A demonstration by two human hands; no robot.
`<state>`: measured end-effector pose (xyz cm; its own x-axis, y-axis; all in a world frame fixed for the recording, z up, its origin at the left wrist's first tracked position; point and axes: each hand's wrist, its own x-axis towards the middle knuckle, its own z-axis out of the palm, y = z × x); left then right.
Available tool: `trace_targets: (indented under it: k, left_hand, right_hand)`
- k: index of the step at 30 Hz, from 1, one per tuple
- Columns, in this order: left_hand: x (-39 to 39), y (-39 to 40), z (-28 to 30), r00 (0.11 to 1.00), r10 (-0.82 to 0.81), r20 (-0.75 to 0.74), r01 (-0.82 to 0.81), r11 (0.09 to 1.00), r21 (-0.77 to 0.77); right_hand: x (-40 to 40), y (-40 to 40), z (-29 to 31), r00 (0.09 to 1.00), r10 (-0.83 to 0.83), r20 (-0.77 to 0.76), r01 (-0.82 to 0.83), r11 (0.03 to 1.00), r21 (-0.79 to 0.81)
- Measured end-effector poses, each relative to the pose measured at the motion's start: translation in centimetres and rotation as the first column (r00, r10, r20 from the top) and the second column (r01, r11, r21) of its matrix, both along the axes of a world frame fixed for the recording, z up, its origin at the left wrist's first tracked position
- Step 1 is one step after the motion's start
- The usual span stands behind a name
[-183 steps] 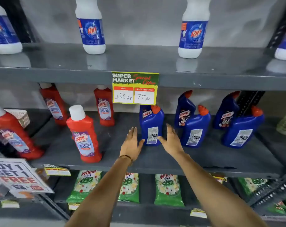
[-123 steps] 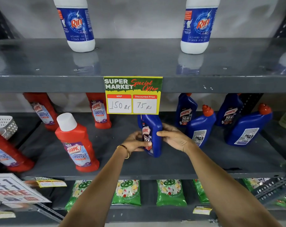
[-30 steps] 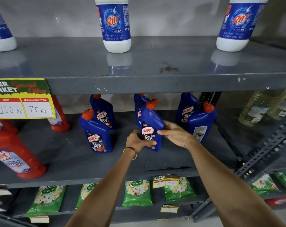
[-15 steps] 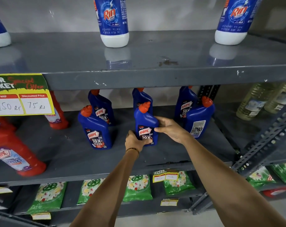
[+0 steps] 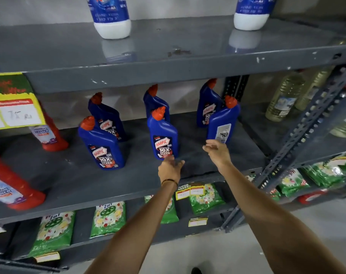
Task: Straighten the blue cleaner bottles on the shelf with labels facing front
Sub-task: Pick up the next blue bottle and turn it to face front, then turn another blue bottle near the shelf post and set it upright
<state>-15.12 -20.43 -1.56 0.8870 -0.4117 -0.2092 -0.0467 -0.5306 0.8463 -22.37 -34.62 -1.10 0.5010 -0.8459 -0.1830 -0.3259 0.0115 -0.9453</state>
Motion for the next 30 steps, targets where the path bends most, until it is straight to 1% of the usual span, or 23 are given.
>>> trace_targets:
  k: [2,4,7,9,11,15,17,19,22,26,28,30]
  left_hand:
    - [-0.8,-1.6,0.2,0.998,-0.055,-0.006,0.055,0.998,-0.02]
    - [-1.2,-3.5,0.5,0.995,-0.095,0.001,0.095,0.995,-0.036]
    - [-1.1,-6.4,1.0,0.992,-0.125,-0.002,0.125,0.991,-0.051]
    - [-0.7,-8.4,1.3,0.988,-0.153,0.012,0.153,0.987,-0.05]
    - [-0.5,-10.4,1.7,0.98,-0.194,0.035,0.196,0.979,-0.052]
    - [-0.4,-13.7,2.4,0.963,-0.265,0.037,0.268,0.959,-0.093]
    - [-0.5,-14.8,2.6,0.959,-0.282,0.032,0.283,0.953,-0.108]
    - [-0.6,-15.2,2.3,0.958,-0.286,0.023,0.287,0.951,-0.115]
    - [-0.7,-15.7,2.1,0.969,-0.247,0.022,0.248,0.96,-0.127]
    - [-0.7,-15.2,1.8,0.978,-0.209,0.026,0.21,0.965,-0.157]
    - [-1.0,-14.9,1.8,0.983,-0.171,0.069,0.18,0.967,-0.178]
    - [-1.8,-14.9,1.9,0.982,-0.103,0.16,0.131,0.975,-0.177]
  right_hand:
    - [-1.7,-1.0,0.0,0.994,-0.096,-0.047,0.093,0.994,-0.064]
    - [-2.9,-2.4,0.4,0.984,-0.162,-0.07,0.153,0.981,-0.122]
    - [-3.6,-5.0,0.8,0.98,-0.185,-0.075,0.178,0.979,-0.095]
    - [-3.8,-6.7,1.2,0.988,-0.121,-0.097,0.116,0.992,-0.055]
    - [-3.9,-8.3,1.7,0.99,-0.042,-0.135,0.035,0.998,-0.051]
    - [-3.6,-11.0,1.9,0.979,0.103,-0.177,-0.12,0.989,-0.086]
    - [-3.5,-11.8,1.9,0.959,0.176,-0.223,-0.205,0.972,-0.117]
    - [-3.5,-11.8,1.8,0.95,0.217,-0.225,-0.255,0.954,-0.156]
    - [-3.4,-12.2,1.4,0.956,0.239,-0.17,-0.272,0.939,-0.209]
    - [-3.7,-12.6,1.3,0.957,0.286,-0.054,-0.291,0.943,-0.162]
    - [-3.8,-12.6,1.7,0.948,0.316,0.045,-0.307,0.941,-0.139]
    - [-3.7,-12.5,2.4,0.915,0.382,0.128,-0.37,0.922,-0.112]
